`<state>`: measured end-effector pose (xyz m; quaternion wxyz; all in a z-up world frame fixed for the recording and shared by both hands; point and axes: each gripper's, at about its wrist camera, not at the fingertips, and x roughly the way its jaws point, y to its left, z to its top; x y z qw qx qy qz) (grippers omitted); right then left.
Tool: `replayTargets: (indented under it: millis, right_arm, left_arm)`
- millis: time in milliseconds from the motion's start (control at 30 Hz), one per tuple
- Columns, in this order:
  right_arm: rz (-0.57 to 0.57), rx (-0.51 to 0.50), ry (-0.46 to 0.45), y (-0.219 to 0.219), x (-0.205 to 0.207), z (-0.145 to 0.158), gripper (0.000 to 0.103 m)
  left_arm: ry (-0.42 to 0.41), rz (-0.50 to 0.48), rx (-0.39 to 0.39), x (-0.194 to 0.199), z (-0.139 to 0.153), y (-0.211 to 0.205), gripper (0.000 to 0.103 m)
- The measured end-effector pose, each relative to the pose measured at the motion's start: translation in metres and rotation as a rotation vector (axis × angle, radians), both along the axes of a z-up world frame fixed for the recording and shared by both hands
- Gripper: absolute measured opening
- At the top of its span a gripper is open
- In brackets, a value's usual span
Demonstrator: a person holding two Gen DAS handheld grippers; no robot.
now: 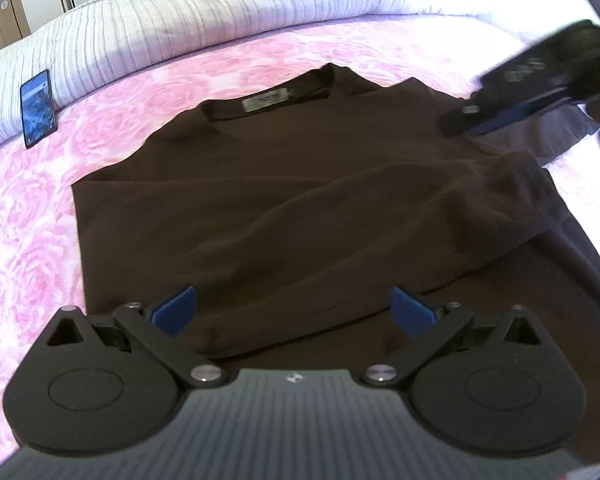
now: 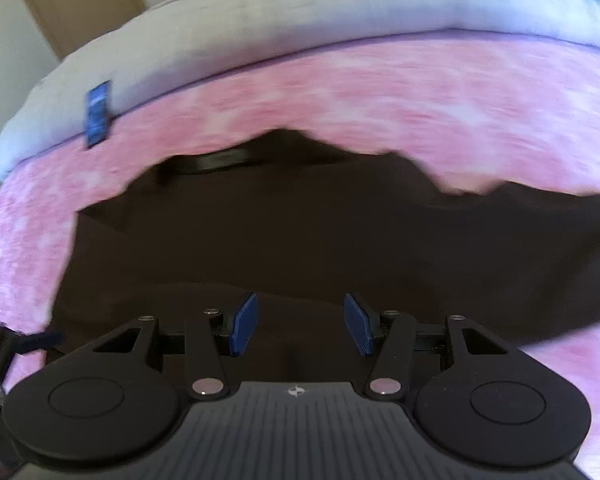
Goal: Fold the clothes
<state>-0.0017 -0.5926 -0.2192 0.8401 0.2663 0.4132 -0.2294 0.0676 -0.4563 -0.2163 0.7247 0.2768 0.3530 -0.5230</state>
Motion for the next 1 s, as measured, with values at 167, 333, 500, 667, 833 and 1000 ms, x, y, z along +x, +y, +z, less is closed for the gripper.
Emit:
replayTargets:
  millis: [167,333,500,667,833,1000]
  right_arm:
    - [0.071,0.007,0.009,0.026,0.062,-0.012,0.052]
    - [0.083,0.031,0.092,0.032,0.076,-0.035,0.052]
    - [0.107,0.027,0.176,0.037,0.07,-0.051,0.052]
    - [0.096,0.035,0.206,0.036,0.055,-0.059,0.051]
    - [0.024,0.068,0.187,0.026,0.03,-0.054,0.051]
    - [-0.1,0.083,0.084,0.004,-0.014,-0.03,0.053]
  left_arm:
    - [0.081,0.047,-0.028,0.028,-0.012,0.006,0.102]
    - [0.143,0.083,-0.015,0.042,-0.026,0.011,0.102]
    - [0.159,0.082,0.004,0.045,-0.037,0.016,0.102]
    - [0.142,0.067,0.025,0.045,-0.037,0.018,0.102]
    - [0.101,0.067,0.057,0.038,-0.026,0.018,0.102]
    - [0.048,0.07,0.081,0.017,-0.006,0.011,0.102]
